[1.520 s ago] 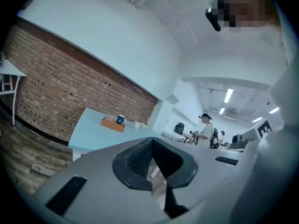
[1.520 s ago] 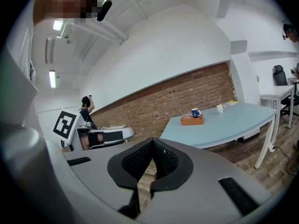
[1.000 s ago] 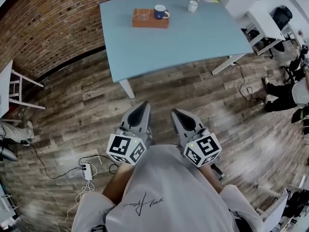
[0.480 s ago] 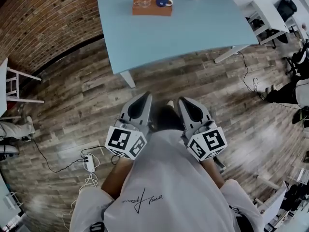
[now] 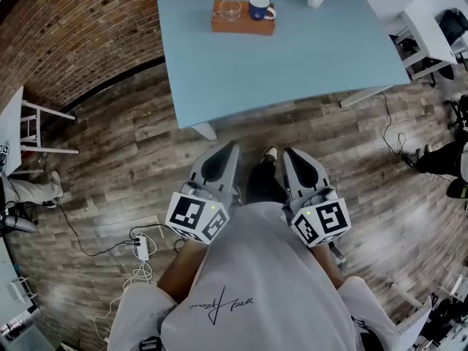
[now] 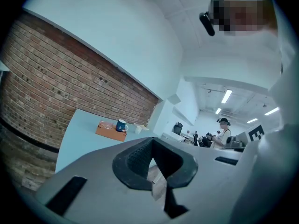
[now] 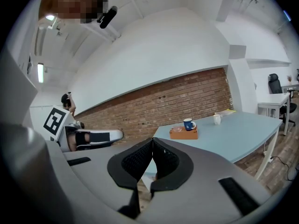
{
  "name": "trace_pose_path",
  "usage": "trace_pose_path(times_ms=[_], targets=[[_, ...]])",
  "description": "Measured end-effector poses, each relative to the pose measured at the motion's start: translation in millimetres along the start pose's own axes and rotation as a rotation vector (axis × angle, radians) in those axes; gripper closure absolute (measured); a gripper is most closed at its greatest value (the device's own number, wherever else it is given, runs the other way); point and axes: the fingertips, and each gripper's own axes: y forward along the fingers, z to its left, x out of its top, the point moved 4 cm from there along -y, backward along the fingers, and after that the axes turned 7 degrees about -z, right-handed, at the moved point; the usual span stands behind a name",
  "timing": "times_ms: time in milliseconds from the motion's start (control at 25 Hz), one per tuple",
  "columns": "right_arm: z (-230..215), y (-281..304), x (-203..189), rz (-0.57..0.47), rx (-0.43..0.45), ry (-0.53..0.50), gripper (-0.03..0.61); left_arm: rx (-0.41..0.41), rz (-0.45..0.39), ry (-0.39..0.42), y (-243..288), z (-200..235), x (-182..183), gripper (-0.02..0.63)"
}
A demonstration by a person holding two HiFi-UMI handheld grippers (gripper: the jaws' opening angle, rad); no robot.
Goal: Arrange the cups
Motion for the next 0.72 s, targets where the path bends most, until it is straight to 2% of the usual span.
trace_pose_path(times_ms=[240, 400, 600, 720], targets=[[-42.8, 36.4, 10.1, 0.023, 0.024, -0.01, 0.558, 0.03, -0.011, -0.007, 52.1, 13.9, 4.2, 0.604], [-77.8, 59.7, 25.7, 0.015, 0.049, -0.038, 0.558, -0.023, 0.014, -0.005, 101.8, 9.6, -0.4, 0.604], [-112.5, 79.5, 35.2, 0.027, 0.092, -0.033, 0.557, -0.019, 0.022, -0.018, 147.4, 2.2, -2.4, 0.604], [-129.9, 86.2, 44.0, -0.009, 0.114, -0.041, 0.557, -0.042, 0.023, -0.014, 167.8, -2.3, -1.8, 0.604]])
